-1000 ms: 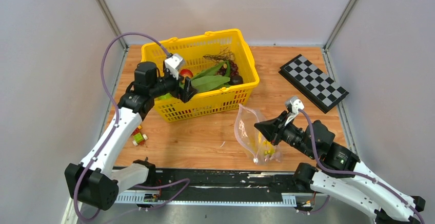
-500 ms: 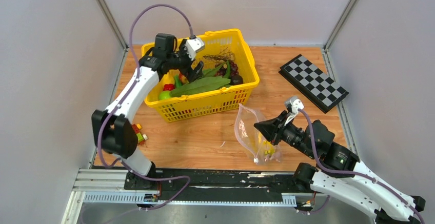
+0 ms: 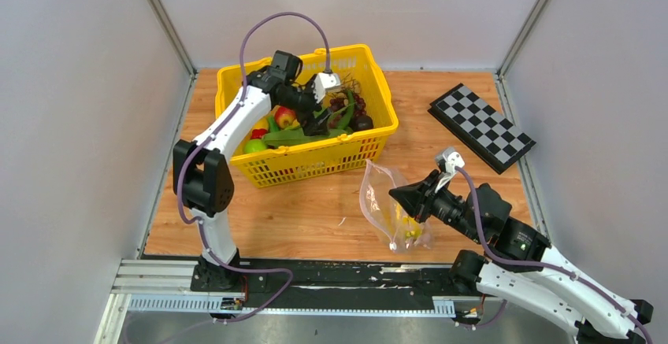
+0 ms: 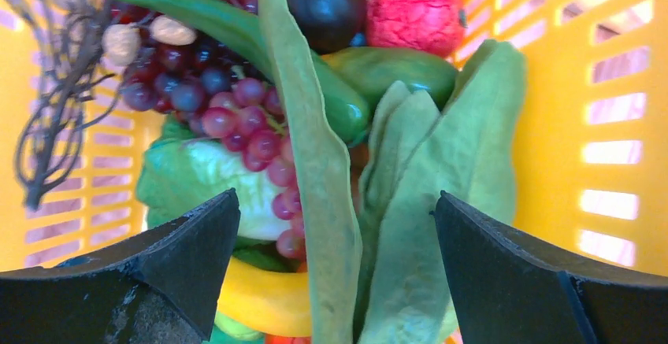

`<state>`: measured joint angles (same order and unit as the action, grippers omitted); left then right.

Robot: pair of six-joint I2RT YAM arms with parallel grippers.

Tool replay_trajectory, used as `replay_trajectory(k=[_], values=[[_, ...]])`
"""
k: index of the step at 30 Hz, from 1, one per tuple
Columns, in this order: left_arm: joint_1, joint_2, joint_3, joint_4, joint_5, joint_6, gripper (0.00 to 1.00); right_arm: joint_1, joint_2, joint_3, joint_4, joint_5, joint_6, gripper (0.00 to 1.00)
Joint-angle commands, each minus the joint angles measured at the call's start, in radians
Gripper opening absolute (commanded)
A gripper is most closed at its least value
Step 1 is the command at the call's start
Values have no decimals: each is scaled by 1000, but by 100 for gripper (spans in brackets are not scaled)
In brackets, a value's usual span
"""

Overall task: Place the food in the zip-top bag and seal the zipper
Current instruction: Pick up the fake vegetable from the bin.

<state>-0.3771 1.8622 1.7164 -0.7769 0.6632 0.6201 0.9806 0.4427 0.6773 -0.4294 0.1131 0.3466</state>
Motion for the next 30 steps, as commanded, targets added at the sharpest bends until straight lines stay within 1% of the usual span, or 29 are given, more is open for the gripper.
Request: replay_trajectory(k=[1,4,9,12,13,14,17,19,20,22,23,26,27,29,30], values=[[-35,60,100,-260,17,112,100,4,-5,11,9,2,-4,9],[-41,90,122,-342,-8,118,100,4,-9,8,12,0,-2,9],[-45,63,76,-333,-25,96,100,3,-4,5,12,-7,-4,9],[-56,47,58,-338,-45,88,94,4,-5,4,9,-5,0,9],[-59,46,56,-341,-55,86,91,4,-8,3,8,-3,1,9],[-62,49,57,-347,-62,80,85,4,-10,2,8,-1,2,9],[-64,51,75,-373,-60,59,62,4,-16,-1,5,8,5,9],[-66,30,77,-363,-81,28,53,4,-17,-1,5,14,7,9],[-67,12,70,-335,-95,13,47,4,-17,1,4,12,8,9],[-68,-38,51,-270,-128,-28,37,4,-18,2,3,13,11,9],[-67,-69,40,-227,-155,-51,30,4,-18,2,3,13,11,9],[-66,-179,-21,-64,-206,-131,21,4,-18,1,4,13,14,9],[-67,-239,-60,-7,-217,-157,19,4,-18,1,4,13,16,9],[-66,-325,-125,110,-228,-211,20,4,-20,-1,6,12,19,9],[-66,-368,-158,166,-234,-237,18,4,-22,-2,6,13,22,9]])
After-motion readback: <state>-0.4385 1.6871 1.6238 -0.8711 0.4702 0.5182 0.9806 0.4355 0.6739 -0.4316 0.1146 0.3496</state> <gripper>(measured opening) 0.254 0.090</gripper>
